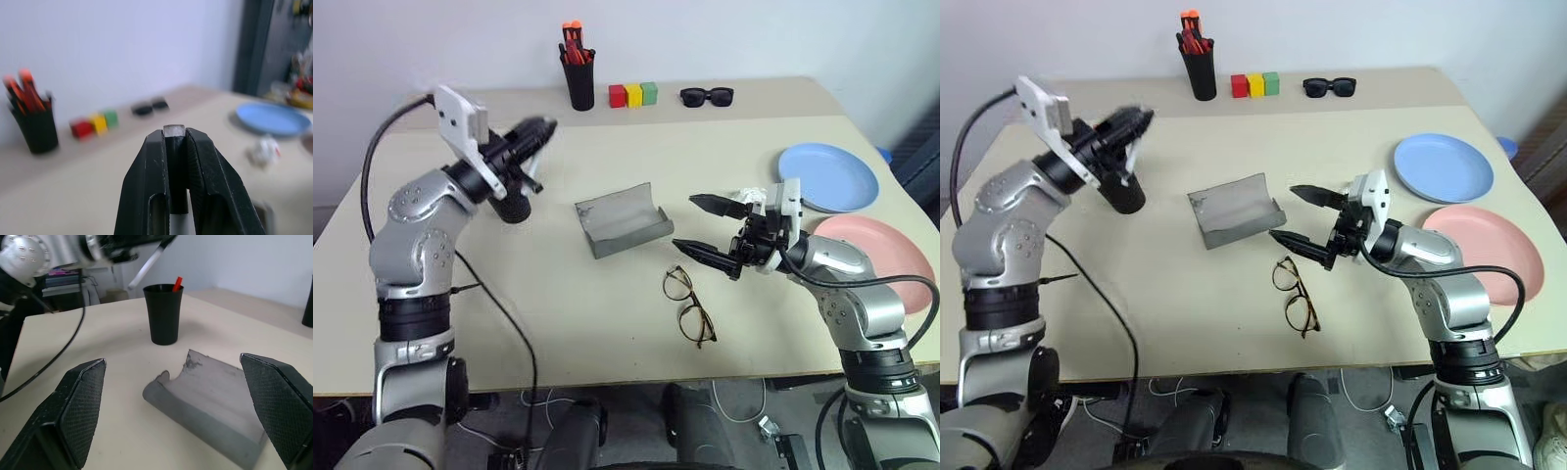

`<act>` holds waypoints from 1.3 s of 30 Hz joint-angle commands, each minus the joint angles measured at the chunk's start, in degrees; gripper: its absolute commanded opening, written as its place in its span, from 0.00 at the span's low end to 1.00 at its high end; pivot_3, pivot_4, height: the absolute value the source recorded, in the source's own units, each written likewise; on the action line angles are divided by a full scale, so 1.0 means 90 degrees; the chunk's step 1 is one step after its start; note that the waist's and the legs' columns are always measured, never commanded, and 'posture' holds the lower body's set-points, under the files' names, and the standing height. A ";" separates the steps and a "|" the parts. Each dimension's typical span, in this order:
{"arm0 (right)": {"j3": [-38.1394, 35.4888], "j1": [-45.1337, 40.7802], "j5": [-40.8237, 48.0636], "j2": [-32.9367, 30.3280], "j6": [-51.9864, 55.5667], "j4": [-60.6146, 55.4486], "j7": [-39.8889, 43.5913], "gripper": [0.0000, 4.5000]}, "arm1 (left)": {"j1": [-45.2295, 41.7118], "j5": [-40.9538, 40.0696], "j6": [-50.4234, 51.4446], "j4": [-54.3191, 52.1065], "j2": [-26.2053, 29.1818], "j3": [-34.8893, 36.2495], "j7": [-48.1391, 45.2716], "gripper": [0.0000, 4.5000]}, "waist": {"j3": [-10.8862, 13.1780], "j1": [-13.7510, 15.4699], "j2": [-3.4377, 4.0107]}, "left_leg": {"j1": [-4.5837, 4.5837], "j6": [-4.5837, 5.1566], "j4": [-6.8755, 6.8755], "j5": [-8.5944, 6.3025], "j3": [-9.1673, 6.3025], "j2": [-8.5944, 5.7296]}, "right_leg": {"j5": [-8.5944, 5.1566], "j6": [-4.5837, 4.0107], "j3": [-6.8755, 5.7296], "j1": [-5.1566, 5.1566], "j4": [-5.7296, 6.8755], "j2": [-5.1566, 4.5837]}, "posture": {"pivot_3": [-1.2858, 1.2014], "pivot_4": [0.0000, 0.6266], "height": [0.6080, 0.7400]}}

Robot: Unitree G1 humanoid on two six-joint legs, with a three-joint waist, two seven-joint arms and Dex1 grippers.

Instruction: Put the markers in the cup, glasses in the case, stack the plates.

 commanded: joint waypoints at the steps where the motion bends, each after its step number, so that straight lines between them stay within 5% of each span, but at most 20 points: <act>1: -0.0020 -0.0093 0.0027 0.0055 -0.0058 -0.0243 -0.0038 1.00 | -0.0599 0.0493 -0.1439 0.0928 0.0048 0.0413 0.0551 0.01 | 0.0000 0.0006 0.0000 | -0.0001 0.0000 0.0002 0.0000 0.0001 -0.0001 | 0.0000 0.0000 0.0000 0.0000 -0.0001 -0.0001 | 0.52 0.24 1.00; 9: -0.0014 0.0003 -0.0119 0.0022 -0.0118 -0.0298 -0.0117 1.00 | -0.1161 0.1088 -0.3911 0.3444 0.0108 0.0623 0.0990 0.01 | 0.0000 0.0000 0.0000 | -0.0003 -0.0009 0.0002 0.0005 0.0001 -0.0003 | 0.0003 0.0004 0.0000 0.0000 -0.0003 -0.0001 | 0.52 0.24 1.00; 21: -0.0032 0.0020 -0.0235 0.0004 -0.0138 -0.0343 -0.0191 1.00 | -0.1311 0.1193 -0.5201 0.5382 -0.0276 0.0458 0.0790 0.01 | -0.0001 -0.0022 -0.0003 | -0.0005 0.0001 0.0007 0.0000 -0.0001 -0.0005 | 0.0010 0.0011 0.0000 0.0000 -0.0002 0.0000 | 0.52 0.24 1.00; 24: -0.0025 0.0025 -0.0274 0.0009 -0.0167 -0.0336 -0.0205 1.00 | -0.1296 0.1173 -0.5272 0.5462 -0.0293 0.0451 0.0706 0.28 | -0.0001 -0.0013 -0.0003 | -0.0006 0.0001 0.0008 0.0000 0.0000 -0.0005 | 0.0011 0.0011 0.0000 -0.0001 -0.0002 -0.0001 | 0.52 0.24 1.00; 30: -0.0008 -0.0001 -0.0318 0.0044 -0.0201 -0.0299 -0.0233 1.00 | -0.1216 0.1050 -0.5163 0.5079 -0.0290 0.0436 0.0490 0.97 | -0.0001 -0.0011 -0.0003 | -0.0006 0.0001 0.0009 0.0000 0.0000 -0.0005 | 0.0011 0.0011 0.0000 0.0000 -0.0001 -0.0001 | 0.52 0.24 1.00; 34: -0.0024 -0.0021 -0.0348 0.0058 -0.0229 -0.0247 -0.0242 1.00 | -0.1134 0.0746 -0.4484 0.4216 -0.0272 0.0399 0.0194 0.99 | -0.0001 -0.0013 -0.0003 | -0.0007 0.0001 0.0009 0.0000 -0.0001 -0.0005 | 0.0011 0.0011 0.0000 0.0000 -0.0001 -0.0001 | 0.52 0.24 1.00; 39: -0.0080 -0.0069 -0.0336 0.0037 -0.0273 -0.0122 -0.0228 1.00 | -0.0559 -0.0368 -0.1556 0.1917 -0.0319 -0.0493 -0.1157 0.99 | -0.0001 -0.0015 -0.0002 | -0.0007 0.0001 0.0010 0.0000 -0.0003 -0.0005 | 0.0011 0.0011 0.0001 0.0000 0.0004 -0.0002 | 0.52 0.24 1.00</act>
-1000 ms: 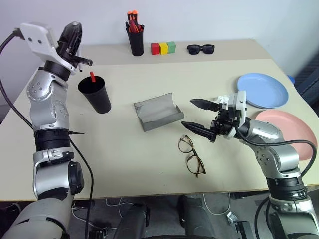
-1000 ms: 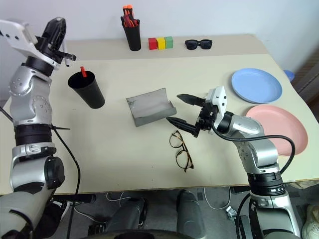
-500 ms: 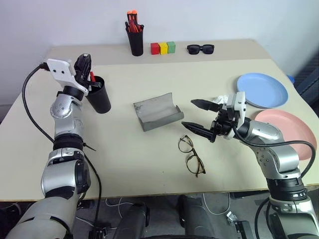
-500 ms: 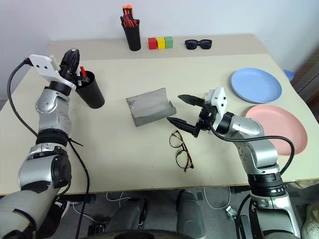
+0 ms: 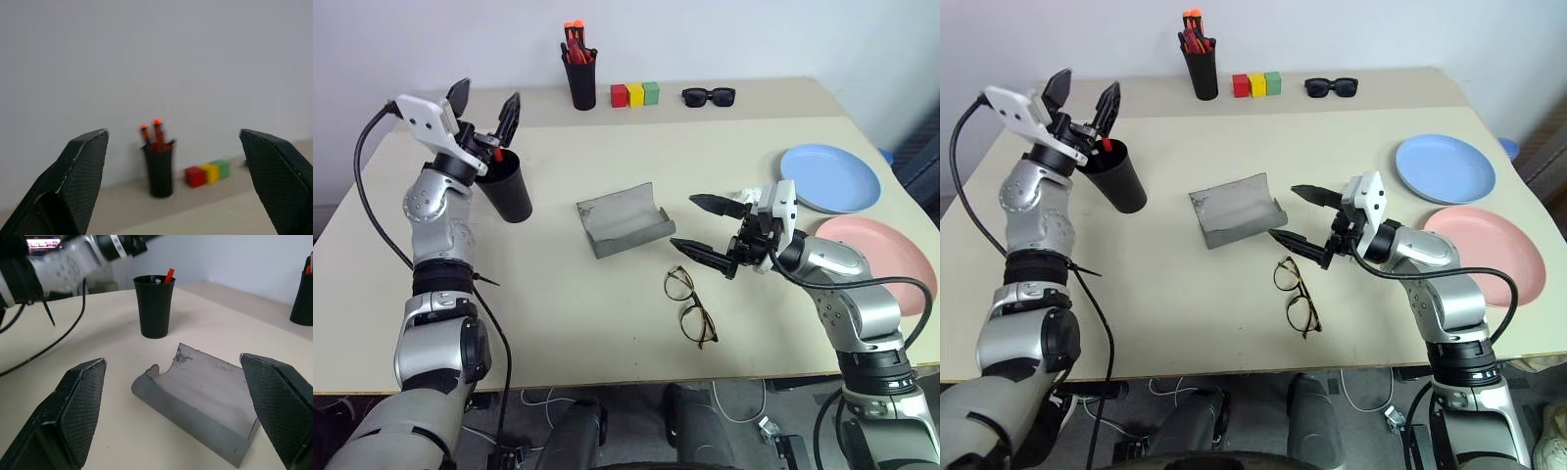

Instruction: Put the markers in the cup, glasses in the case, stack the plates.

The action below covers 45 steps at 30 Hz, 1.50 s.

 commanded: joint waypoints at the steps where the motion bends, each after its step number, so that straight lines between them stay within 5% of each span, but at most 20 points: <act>1: -0.0119 -0.0114 0.0013 -0.0029 -0.0181 -0.0077 0.0059 1.00 | 0.0336 -0.0608 0.1855 -0.1453 0.0084 -0.0773 -0.0865 0.99 | 0.0000 0.0002 0.0000 | 0.0001 0.0000 0.0001 0.0000 -0.0001 0.0000 | 0.0000 0.0000 0.0000 0.0002 0.0001 0.0000 | 0.52 0.24 1.00; 9: -0.0602 0.0258 -0.0330 -0.0839 -0.0672 0.0565 0.0483 1.00 | 0.0525 0.0350 0.3249 -0.1644 0.0102 -0.2377 -0.1285 0.99 | -0.0001 0.0014 0.0002 | 0.0006 0.0001 0.0001 0.0000 0.0003 -0.0001 | 0.0000 0.0000 0.0001 0.0006 -0.0001 0.0006 | 0.52 0.24 1.00; 22: -0.0666 0.0527 -0.0266 -0.0685 -0.0609 0.0055 0.0077 1.00 | 0.0631 0.1298 0.3690 -0.1145 -0.0627 -0.3440 -0.1368 0.99 | -0.0001 0.0014 0.0002 | 0.0007 0.0001 0.0001 0.0000 0.0004 0.0000 | 0.0000 0.0000 0.0003 0.0009 -0.0004 0.0005 | 0.52 0.24 1.00; 26: -0.0698 0.0518 -0.0282 -0.0678 -0.0662 0.0103 0.0056 1.00 | 0.0838 0.1317 0.4084 -0.1443 -0.0734 -0.3530 -0.1330 0.71 | -0.0001 0.0013 0.0002 | 0.0008 0.0001 0.0000 0.0000 0.0003 0.0000 | 0.0000 0.0000 0.0003 0.0009 -0.0004 0.0005 | 0.52 0.24 1.00; 32: -0.0597 0.0434 -0.0348 -0.0565 -0.0723 0.0147 -0.0030 1.00 | 0.0959 0.1316 0.4333 -0.1768 -0.0659 -0.3469 -0.1331 0.01 | -0.0002 0.0014 0.0004 | 0.0011 0.0001 0.0001 0.0000 0.0003 0.0001 | 0.0000 0.0000 0.0003 0.0013 -0.0004 0.0004 | 0.52 0.24 1.00; 41: -0.0483 0.0302 -0.0393 -0.0493 -0.0757 0.0247 -0.0029 1.00 | 0.0611 0.1254 0.3610 -0.1393 0.0360 -0.3239 -0.2607 0.00 | -0.0007 -0.0022 0.0012 | 0.0015 0.0001 -0.0003 0.0000 0.0004 0.0003 | -0.0001 -0.0001 0.0003 0.0010 -0.0002 0.0008 | 0.52 0.24 1.00; 45: -0.0403 0.0220 -0.0441 -0.0458 -0.0777 0.0286 -0.0008 1.00 | 0.0471 0.1367 0.1946 -0.0613 0.0922 -0.3334 -0.4061 0.00 | -0.0006 0.0003 0.0012 | 0.0009 0.0001 0.0001 0.0000 0.0005 0.0002 | -0.0001 -0.0001 0.0003 0.0010 -0.0006 0.0006 | 0.52 0.24 1.00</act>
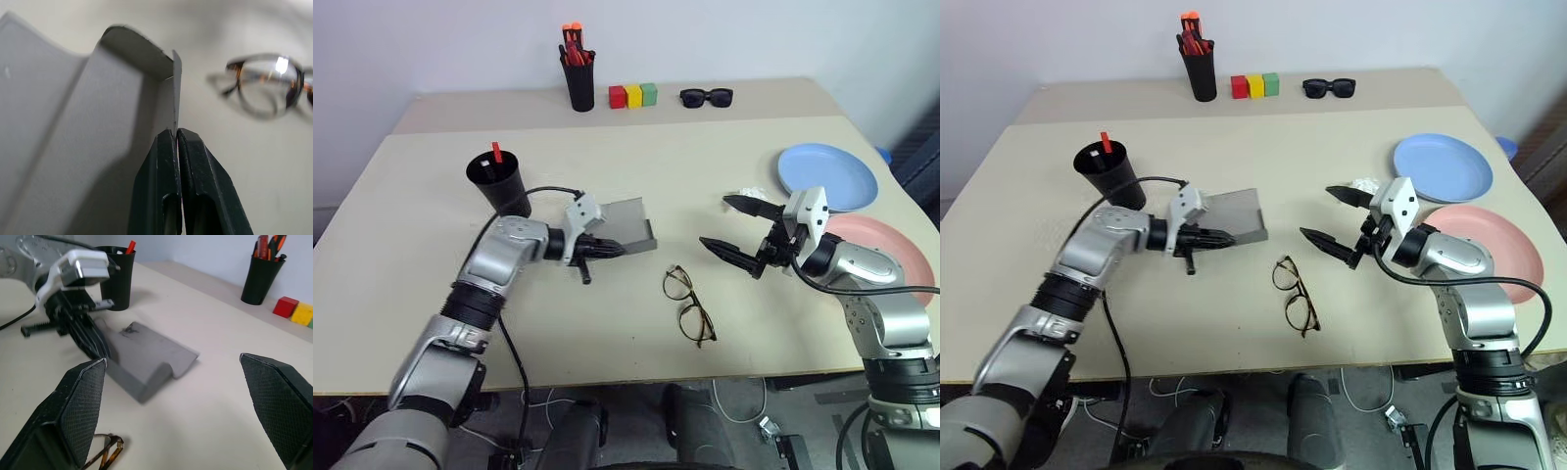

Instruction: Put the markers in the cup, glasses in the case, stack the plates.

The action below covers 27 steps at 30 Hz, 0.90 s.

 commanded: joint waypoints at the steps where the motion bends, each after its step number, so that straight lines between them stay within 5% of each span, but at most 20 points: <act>1: 0.0012 -0.0156 -0.0013 0.0047 -0.0136 -0.0070 0.0008 1.00 | -0.0289 0.0145 -0.1323 0.0536 0.0306 0.0021 -0.1058 0.00 | 0.0000 0.0004 0.0000 | -0.0001 0.0000 -0.0001 0.0000 0.0000 0.0000 | 0.0000 0.0000 0.0000 -0.0001 0.0000 0.0000 | 0.52 0.24 1.00; 12: -0.0013 -0.0107 -0.0024 0.0040 -0.0076 -0.0195 -0.0019 1.00 | -0.0684 0.0308 -0.2542 0.1876 0.0035 0.0175 -0.1985 0.00 | 0.0001 0.0000 -0.0002 | -0.0004 0.0002 0.0003 -0.0001 -0.0001 -0.0002 | 0.0000 0.0000 -0.0001 -0.0001 0.0002 -0.0001 | 0.52 0.24 1.00; 16: -0.0024 -0.0083 0.0007 -0.0002 -0.0010 -0.0271 -0.0003 1.00 | -0.0675 0.0384 -0.2244 0.1866 -0.0013 0.0200 -0.1820 0.27 | 0.0001 -0.0008 -0.0002 | -0.0004 0.0003 0.0004 -0.0001 -0.0001 -0.0002 | 0.0000 0.0000 -0.0001 -0.0001 0.0004 -0.0001 | 0.52 0.24 1.00; 22: -0.0014 0.0133 0.0116 -0.0263 0.0531 -0.0808 -0.0006 1.00 | -0.0378 -0.0151 -0.1403 0.0794 0.0132 0.0725 -0.1538 0.94 | 0.0001 -0.0004 -0.0002 | -0.0005 0.0003 0.0005 -0.0001 -0.0002 -0.0001 | 0.0000 0.0001 0.0000 -0.0002 0.0005 -0.0001 | 0.52 0.24 1.00; 27: -0.0174 0.0316 0.0708 -0.0606 0.2182 -0.1930 -0.0636 1.00 | 0.0281 -0.1418 0.0084 -0.0945 0.0531 0.1816 -0.1171 0.98 | 0.0002 -0.0039 0.0000 | -0.0005 0.0005 0.0000 -0.0002 -0.0002 0.0005 | 0.0000 0.0001 0.0001 -0.0011 0.0008 -0.0001 | 0.52 0.24 1.00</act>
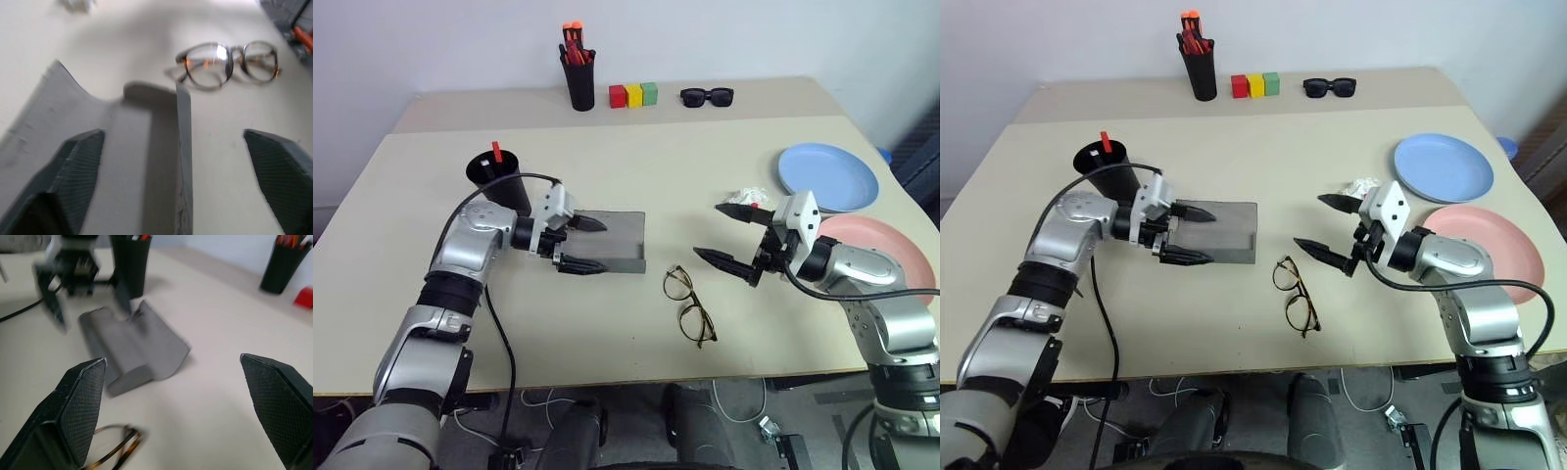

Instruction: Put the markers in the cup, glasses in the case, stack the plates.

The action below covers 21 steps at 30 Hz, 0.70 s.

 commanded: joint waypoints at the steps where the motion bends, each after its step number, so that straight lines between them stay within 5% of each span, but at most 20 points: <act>1: -0.0251 0.0016 0.0629 -0.0179 0.1053 -0.1100 -0.0500 1.00 | 0.0365 -0.0786 0.0542 -0.1081 0.0290 0.0826 0.0246 0.98 | 0.0000 0.0011 0.0001 | 0.0000 0.0000 -0.0001 0.0000 -0.0002 0.0002 | 0.0000 0.0000 0.0000 0.0000 0.0002 0.0000 | 0.52 0.24 1.00; 8: 0.0041 -0.0157 0.0463 -0.0128 0.3330 -0.2444 -0.2560 1.00 | 0.1566 -0.1329 0.0558 -0.2132 0.0684 0.1656 0.0513 0.98 | -0.0001 0.0083 0.0001 | 0.0000 -0.0001 0.0000 0.0000 0.0001 0.0005 | -0.0001 -0.0001 0.0002 0.0002 -0.0004 -0.0003 | 0.52 0.24 1.00; 12: 0.0088 -0.0262 0.0728 -0.0398 0.4749 -0.2780 -0.2884 1.00 | 0.2070 -0.1410 0.0407 -0.2425 0.0853 0.1766 0.0437 0.98 | -0.0001 0.0170 0.0001 | -0.0006 0.0000 0.0002 0.0000 0.0001 0.0003 | -0.0001 -0.0002 0.0002 0.0001 -0.0008 -0.0004 | 0.52 0.24 1.00; 21: -0.0524 -0.0885 0.2118 0.0601 0.7416 -0.2767 -0.3169 1.00 | 0.2568 -0.1168 -0.0481 -0.2295 0.1037 0.1654 0.0124 0.98 | -0.0001 0.0202 0.0001 | -0.0002 0.0001 -0.0002 0.0000 0.0007 0.0008 | 0.0001 -0.0006 0.0001 0.0001 -0.0010 0.0000 | 0.52 0.24 1.00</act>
